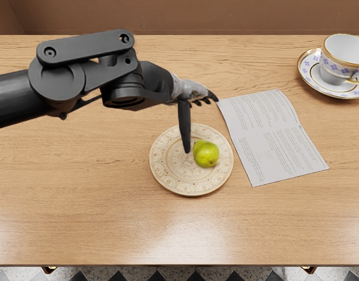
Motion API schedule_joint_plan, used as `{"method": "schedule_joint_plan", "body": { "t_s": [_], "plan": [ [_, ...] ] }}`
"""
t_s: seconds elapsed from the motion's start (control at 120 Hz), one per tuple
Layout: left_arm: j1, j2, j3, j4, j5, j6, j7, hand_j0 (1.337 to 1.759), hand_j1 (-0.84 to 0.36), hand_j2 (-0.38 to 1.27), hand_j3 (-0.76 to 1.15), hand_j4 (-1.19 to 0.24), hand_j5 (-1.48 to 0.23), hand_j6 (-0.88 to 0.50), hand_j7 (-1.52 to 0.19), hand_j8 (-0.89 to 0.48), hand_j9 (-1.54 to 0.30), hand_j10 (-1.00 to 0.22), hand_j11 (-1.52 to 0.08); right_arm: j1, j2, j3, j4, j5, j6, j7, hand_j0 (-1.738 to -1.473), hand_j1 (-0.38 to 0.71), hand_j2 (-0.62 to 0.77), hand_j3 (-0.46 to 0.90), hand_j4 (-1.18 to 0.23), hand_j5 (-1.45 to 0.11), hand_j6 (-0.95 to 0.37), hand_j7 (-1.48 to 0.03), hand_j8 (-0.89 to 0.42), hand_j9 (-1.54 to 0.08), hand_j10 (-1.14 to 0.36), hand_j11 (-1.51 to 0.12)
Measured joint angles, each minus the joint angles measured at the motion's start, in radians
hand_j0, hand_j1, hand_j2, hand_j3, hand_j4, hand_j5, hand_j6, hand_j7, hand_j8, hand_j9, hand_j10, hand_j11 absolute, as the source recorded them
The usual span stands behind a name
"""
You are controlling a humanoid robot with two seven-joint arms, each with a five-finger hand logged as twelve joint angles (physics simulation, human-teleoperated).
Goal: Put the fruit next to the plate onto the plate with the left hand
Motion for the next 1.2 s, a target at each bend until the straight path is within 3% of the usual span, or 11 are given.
{"method": "schedule_joint_plan", "body": {
  "t_s": [0.133,0.383,0.533,0.675,0.892,1.2],
  "plan": [
    [0.000,0.111,-0.004,-0.047,-0.211,0.000,0.000,1.658,0.33,0.01,0.00,-0.01,-0.03,-0.01,-0.03,-0.01,-0.03,-0.02,-0.03,0.000,0.000,0.001,0.000,0.001,0.000,0.000,-1.658,-0.32,-0.01,0.00,-0.03,-0.03,-0.03,-0.03,-0.03,-0.03,-0.03,-0.03],
    [0.001,0.341,-0.014,-0.244,-0.558,0.000,0.000,1.658,0.34,0.00,0.00,0.00,-0.01,0.00,-0.01,0.00,-0.01,-0.01,-0.01,0.000,0.000,0.002,0.005,0.001,0.000,0.000,-1.658,-0.32,-0.01,0.00,-0.03,-0.03,-0.03,-0.03,-0.03,-0.03,-0.03,-0.03],
    [0.052,0.479,-0.016,-0.310,-0.697,-0.050,0.000,1.658,0.35,0.00,0.00,0.00,0.00,0.00,0.00,0.00,0.00,0.00,0.00,0.000,0.000,0.002,0.007,0.001,0.000,0.000,-1.658,-0.32,-0.01,0.00,-0.03,-0.03,-0.03,-0.03,-0.03,-0.03,-0.03,-0.03],
    [0.115,0.598,-0.024,-0.331,-0.799,-0.134,0.000,1.658,0.35,0.00,0.00,0.00,0.00,0.00,0.00,0.00,0.00,0.00,0.00,0.001,0.000,0.003,0.008,0.001,0.000,0.000,-1.658,-0.32,-0.01,0.00,-0.03,-0.03,-0.03,-0.03,-0.03,-0.03,-0.03,-0.03],
    [0.230,0.701,-0.058,-0.331,-0.890,-0.255,0.000,1.658,0.35,0.00,0.00,0.00,0.00,0.00,0.00,0.00,0.00,0.00,0.00,0.001,0.000,0.004,0.009,0.001,0.000,0.000,-1.658,-0.32,-0.01,0.00,-0.03,-0.03,-0.03,-0.03,-0.03,-0.03,-0.03,-0.03],
    [0.279,0.804,-0.078,-0.287,-0.927,-0.354,0.000,1.658,0.35,0.00,0.00,0.00,0.00,0.00,0.00,0.00,0.00,0.00,0.00,0.006,0.000,0.004,0.011,0.001,0.000,0.000,-1.658,-0.32,-0.01,0.00,-0.03,-0.03,-0.03,-0.03,-0.03,-0.03,-0.03,-0.03]
  ]
}}
